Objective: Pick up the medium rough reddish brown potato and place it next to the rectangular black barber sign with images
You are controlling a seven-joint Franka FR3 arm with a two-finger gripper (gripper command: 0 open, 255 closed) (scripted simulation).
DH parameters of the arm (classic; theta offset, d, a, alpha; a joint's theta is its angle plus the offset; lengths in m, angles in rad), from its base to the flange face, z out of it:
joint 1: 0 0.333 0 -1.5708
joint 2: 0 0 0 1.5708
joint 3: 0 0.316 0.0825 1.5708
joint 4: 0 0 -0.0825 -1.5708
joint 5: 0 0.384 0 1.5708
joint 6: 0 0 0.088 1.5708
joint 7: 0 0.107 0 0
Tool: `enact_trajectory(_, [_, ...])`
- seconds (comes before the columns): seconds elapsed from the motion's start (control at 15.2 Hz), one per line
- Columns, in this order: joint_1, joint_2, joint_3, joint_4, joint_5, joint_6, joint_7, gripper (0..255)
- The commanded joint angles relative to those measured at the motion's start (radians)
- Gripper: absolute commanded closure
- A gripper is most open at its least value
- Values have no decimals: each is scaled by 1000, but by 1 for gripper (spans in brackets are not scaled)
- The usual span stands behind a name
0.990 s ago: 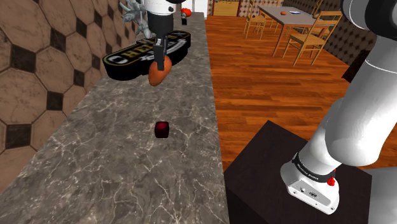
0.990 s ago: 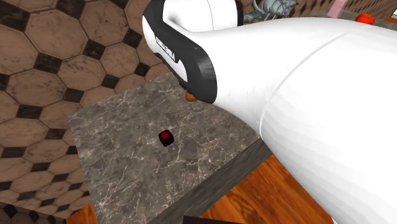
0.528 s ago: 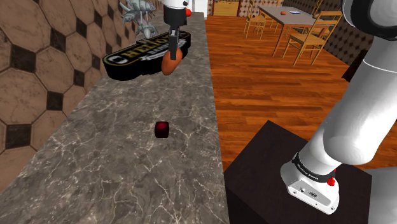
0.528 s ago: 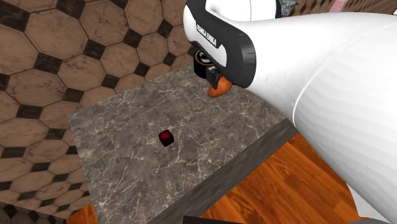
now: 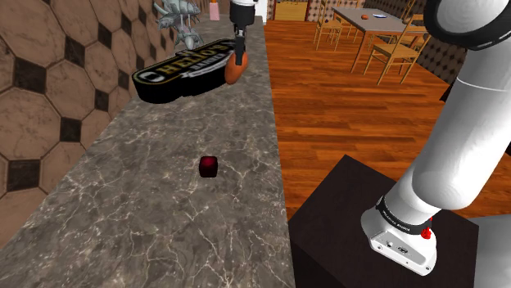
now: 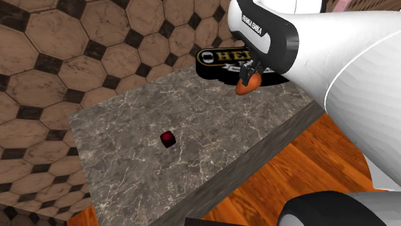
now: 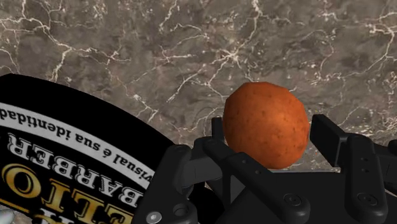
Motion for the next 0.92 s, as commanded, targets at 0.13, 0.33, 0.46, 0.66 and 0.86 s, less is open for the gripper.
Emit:
enact_trajectory(0.13, [-36, 52, -23, 59, 6, -8, -62, 255])
enact_trajectory(0.33, [-37, 48, -23, 13, 6, 35, -63, 255])
enact_trajectory(0.46, [-38, 46, -23, -16, 6, 62, -63, 255])
enact_trajectory(0.66, [-38, 46, -23, -57, 6, 102, -64, 255])
enact_trajectory(0.86, [-38, 48, -23, -94, 6, 142, -64, 255])
